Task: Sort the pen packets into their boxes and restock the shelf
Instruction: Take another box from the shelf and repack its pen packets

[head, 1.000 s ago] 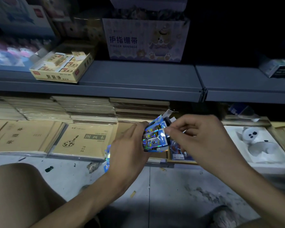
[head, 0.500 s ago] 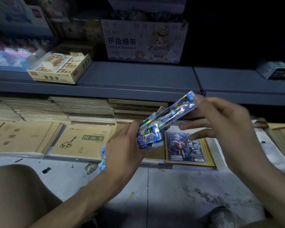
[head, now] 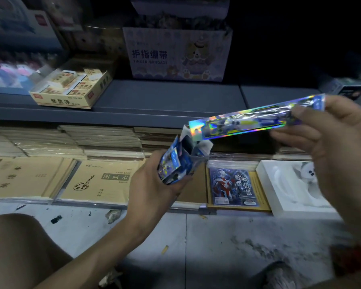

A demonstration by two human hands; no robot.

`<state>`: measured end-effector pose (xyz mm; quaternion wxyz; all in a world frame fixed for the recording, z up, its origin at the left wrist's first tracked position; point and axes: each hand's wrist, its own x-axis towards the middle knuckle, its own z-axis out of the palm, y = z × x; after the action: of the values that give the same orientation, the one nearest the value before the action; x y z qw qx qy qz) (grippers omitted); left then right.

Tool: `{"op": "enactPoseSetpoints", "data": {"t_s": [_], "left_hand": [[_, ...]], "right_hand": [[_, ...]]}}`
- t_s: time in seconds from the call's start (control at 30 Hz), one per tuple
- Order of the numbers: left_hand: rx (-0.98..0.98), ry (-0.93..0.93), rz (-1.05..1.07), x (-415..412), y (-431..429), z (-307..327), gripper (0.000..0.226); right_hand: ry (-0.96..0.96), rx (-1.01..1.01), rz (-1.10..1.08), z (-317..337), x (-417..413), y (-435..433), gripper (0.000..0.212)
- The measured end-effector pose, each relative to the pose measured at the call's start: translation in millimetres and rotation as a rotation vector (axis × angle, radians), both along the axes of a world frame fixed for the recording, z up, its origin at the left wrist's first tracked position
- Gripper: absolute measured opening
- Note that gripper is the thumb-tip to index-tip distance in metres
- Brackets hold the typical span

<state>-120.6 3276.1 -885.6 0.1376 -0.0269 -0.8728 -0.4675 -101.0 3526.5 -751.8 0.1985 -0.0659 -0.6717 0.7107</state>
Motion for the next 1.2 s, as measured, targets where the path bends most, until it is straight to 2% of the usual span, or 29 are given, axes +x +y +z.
{"op": "enactPoseSetpoints", "data": {"t_s": [0.2, 0.37, 0.5, 0.63, 0.73, 0.8, 0.87, 0.93, 1.0, 1.07, 1.13, 1.2], "left_hand": [[0.022, 0.061, 0.003, 2, 1, 2, 0.057], [-0.017, 0.074, -0.007, 1, 6, -2, 0.061], [-0.057, 0.056, -0.032, -1, 7, -6, 0.061], [-0.151, 0.123, -0.092, 1, 11, -7, 0.065], [-0.195, 0.17, -0.132, 6, 15, -10, 0.061], [-0.178, 0.159, -0.16, 8, 17, -12, 0.061], [-0.162, 0.129, -0.168, 10, 19, -12, 0.062], [-0.148, 0.09, -0.148, 10, 20, -11, 0.064], [-0.151, 0.052, -0.122, 9, 20, -10, 0.066], [-0.164, 0.036, -0.098, 7, 20, -9, 0.067], [-0.191, 0.036, -0.074, 7, 20, -9, 0.065], [-0.218, 0.047, -0.052, 6, 20, -9, 0.061]], "right_hand": [[-0.047, 0.077, -0.03, -14, 0, 5, 0.01], [-0.087, 0.118, -0.001, -20, -2, 3, 0.017], [-0.09, 0.176, 0.006, -16, -2, 5, 0.014], [-0.123, 0.276, 0.048, -23, -4, 4, 0.009], [-0.175, 0.425, 0.067, -37, -7, -7, 0.011], [-0.187, 0.619, 0.097, -49, -7, -15, 0.01], [-0.188, 0.799, 0.116, -57, -5, -23, 0.019], [-0.166, 0.887, 0.065, -58, -3, -26, 0.03], [-0.084, 0.857, -0.001, -53, 0, -30, 0.022], [-0.016, 0.724, -0.003, -46, 6, -36, 0.01], [-0.031, 0.562, 0.088, -40, 13, -46, 0.018], [-0.107, 0.508, 0.185, -37, 21, -58, 0.028]]}}
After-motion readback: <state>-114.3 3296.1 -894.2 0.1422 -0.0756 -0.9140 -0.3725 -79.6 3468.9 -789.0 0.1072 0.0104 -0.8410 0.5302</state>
